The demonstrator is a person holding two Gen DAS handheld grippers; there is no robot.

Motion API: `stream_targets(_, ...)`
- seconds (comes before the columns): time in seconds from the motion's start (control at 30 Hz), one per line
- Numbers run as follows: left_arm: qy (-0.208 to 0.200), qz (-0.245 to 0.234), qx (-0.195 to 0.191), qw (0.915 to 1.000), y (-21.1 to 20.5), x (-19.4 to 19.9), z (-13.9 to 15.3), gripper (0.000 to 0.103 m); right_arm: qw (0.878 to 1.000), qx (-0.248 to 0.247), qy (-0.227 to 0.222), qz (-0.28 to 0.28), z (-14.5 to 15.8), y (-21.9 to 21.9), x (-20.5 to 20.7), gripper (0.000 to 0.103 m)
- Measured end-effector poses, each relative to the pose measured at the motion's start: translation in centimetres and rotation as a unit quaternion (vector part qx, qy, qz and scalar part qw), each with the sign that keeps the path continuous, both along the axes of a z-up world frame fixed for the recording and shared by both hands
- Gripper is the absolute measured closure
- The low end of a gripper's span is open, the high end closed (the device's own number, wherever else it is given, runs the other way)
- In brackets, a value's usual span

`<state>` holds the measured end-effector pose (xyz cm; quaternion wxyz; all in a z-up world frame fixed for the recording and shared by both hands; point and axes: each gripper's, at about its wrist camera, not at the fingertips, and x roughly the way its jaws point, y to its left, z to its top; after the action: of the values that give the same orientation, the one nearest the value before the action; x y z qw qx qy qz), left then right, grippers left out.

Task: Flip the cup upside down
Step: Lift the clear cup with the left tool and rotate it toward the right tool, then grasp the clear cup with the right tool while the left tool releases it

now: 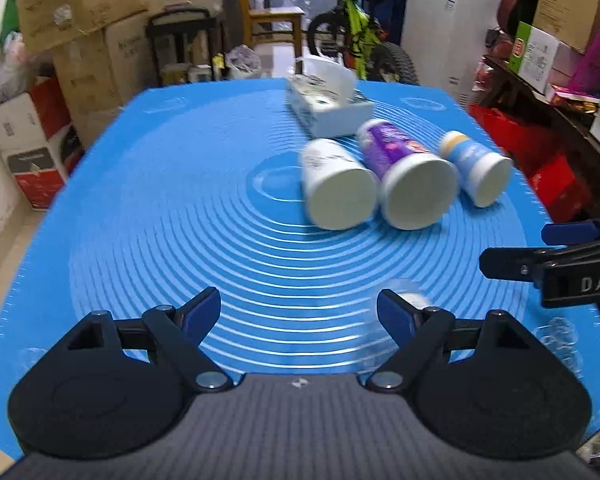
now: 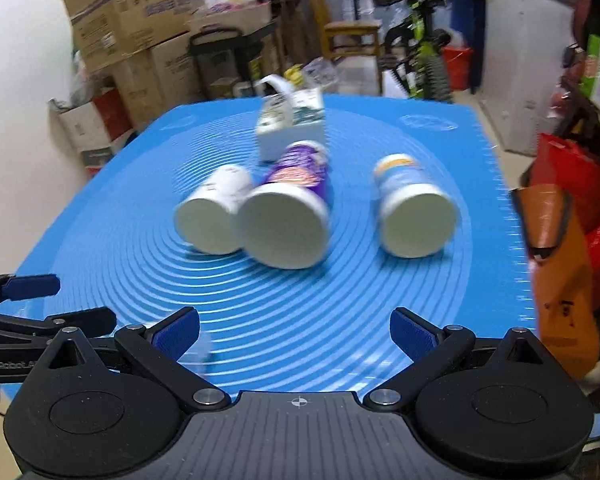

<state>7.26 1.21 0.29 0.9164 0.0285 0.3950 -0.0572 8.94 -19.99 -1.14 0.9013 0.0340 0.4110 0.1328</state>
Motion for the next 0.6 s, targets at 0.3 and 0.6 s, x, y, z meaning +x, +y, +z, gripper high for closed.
stream_targets(0.3, 0.001, 0.031, -0.015, 0.9994, 4.6, 0.0, -1.0, 0.017, 0.99, 0.078, 0.121, 0.007, -2.0, 3.7, 3.3, 0.003)
stream_targets(0.6, 0.011, 0.037, -0.039, 0.9985, 6.5, -0.4, -2.1, 0.017, 0.971, 0.12, 0.203, -0.034, -4.4, 5.0, 5.7, 0.019)
